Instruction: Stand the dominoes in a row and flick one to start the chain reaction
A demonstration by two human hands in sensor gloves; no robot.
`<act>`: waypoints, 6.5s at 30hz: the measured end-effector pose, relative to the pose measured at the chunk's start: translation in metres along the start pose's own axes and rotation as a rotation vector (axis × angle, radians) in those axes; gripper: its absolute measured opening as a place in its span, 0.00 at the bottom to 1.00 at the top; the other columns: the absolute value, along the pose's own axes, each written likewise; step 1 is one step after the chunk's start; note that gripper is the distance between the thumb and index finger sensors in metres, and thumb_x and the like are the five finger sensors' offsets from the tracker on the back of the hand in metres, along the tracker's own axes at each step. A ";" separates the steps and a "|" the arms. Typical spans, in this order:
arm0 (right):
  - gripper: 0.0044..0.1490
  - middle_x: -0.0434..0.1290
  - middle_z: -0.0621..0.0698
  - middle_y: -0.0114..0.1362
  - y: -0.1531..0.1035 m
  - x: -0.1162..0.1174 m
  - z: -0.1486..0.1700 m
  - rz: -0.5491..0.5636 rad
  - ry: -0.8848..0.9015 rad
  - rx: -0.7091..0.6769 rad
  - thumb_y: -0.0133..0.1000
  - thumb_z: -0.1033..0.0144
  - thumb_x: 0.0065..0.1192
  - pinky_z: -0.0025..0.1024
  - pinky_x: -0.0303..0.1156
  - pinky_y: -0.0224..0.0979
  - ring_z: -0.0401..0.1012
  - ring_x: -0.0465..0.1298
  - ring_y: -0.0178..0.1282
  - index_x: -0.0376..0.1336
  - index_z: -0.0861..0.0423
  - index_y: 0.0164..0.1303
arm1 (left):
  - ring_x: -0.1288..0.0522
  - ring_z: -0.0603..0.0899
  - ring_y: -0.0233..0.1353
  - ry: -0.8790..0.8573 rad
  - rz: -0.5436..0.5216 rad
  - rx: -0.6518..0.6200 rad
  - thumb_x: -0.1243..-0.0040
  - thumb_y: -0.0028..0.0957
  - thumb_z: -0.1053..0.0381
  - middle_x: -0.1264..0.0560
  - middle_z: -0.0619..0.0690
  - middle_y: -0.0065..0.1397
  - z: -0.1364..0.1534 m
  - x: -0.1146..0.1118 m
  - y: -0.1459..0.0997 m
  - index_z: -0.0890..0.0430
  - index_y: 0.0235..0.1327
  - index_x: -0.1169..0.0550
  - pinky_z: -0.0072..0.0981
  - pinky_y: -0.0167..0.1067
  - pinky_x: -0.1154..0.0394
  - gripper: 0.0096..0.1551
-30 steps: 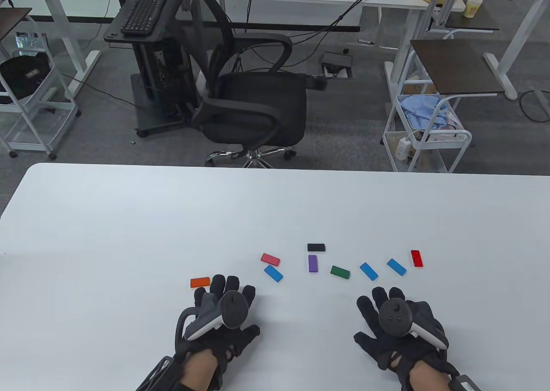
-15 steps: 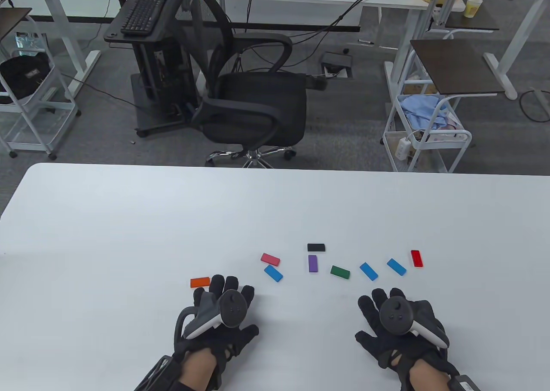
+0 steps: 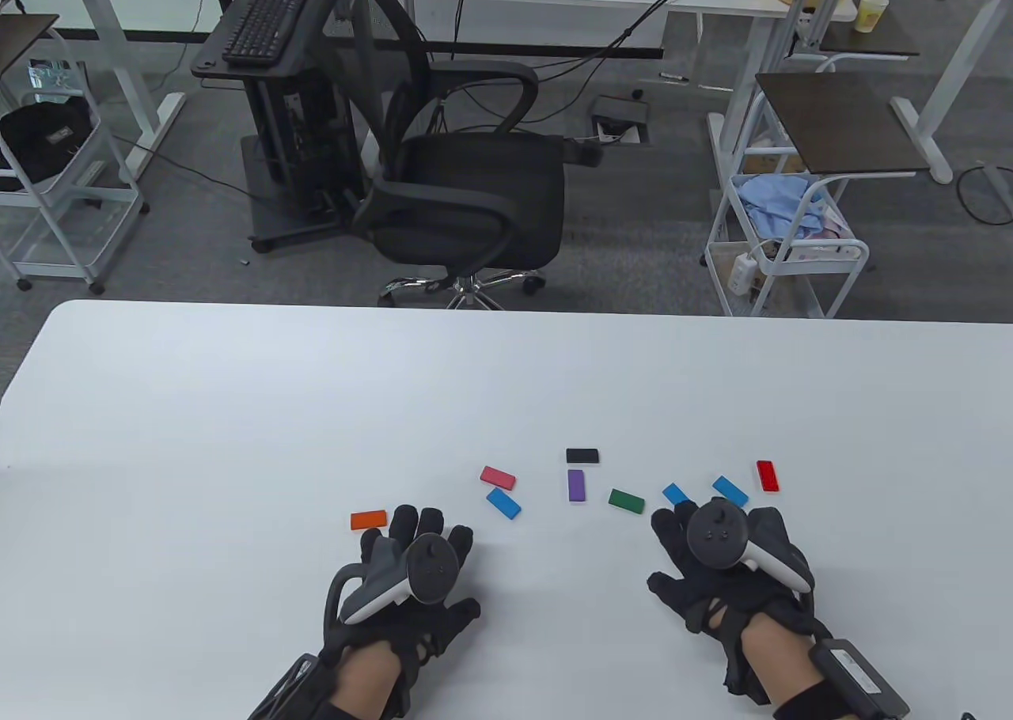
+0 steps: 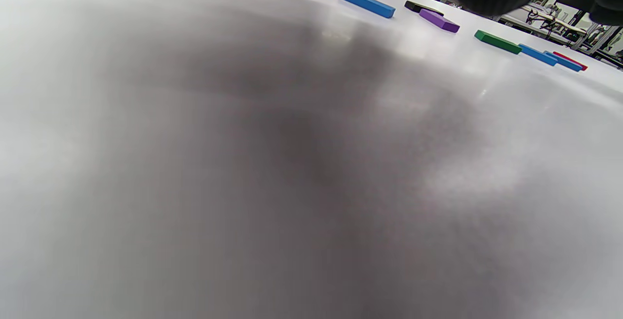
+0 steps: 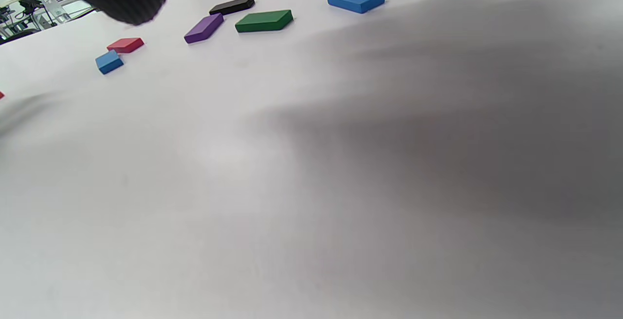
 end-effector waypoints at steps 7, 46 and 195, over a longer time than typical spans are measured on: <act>0.49 0.29 0.50 0.85 0.035 -0.010 -0.018 -0.019 -0.033 0.028 0.57 0.41 0.55 0.61 0.18 0.75 0.56 0.19 0.77 0.30 0.38 0.74 | 0.82 0.62 0.78 -0.006 0.000 -0.001 0.52 0.49 0.29 0.76 0.49 0.80 0.000 0.000 0.000 0.39 0.74 0.62 0.71 0.67 0.77 0.50; 0.43 0.65 0.51 0.74 0.107 -0.011 -0.070 0.136 -0.404 0.162 0.55 0.64 0.70 0.65 0.35 0.80 0.58 0.56 0.78 0.47 0.46 0.73 | 0.82 0.62 0.77 -0.006 0.024 -0.030 0.52 0.49 0.29 0.76 0.50 0.80 -0.005 -0.002 0.002 0.40 0.74 0.61 0.71 0.67 0.77 0.50; 0.35 0.69 0.55 0.70 0.062 -0.035 0.028 0.210 0.071 0.209 0.53 0.60 0.71 0.66 0.38 0.80 0.58 0.61 0.72 0.56 0.49 0.66 | 0.82 0.62 0.77 -0.014 0.017 -0.054 0.53 0.49 0.29 0.76 0.50 0.80 -0.007 0.000 0.000 0.39 0.75 0.61 0.71 0.67 0.76 0.49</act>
Point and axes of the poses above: the tracker on the back of each hand, its own z axis roughly to the little-finger side, its own y axis roughly from the wrist to the fingertips, x = y × z, the point moved 2 cm from there along y, roughly from the wrist to the fingertips
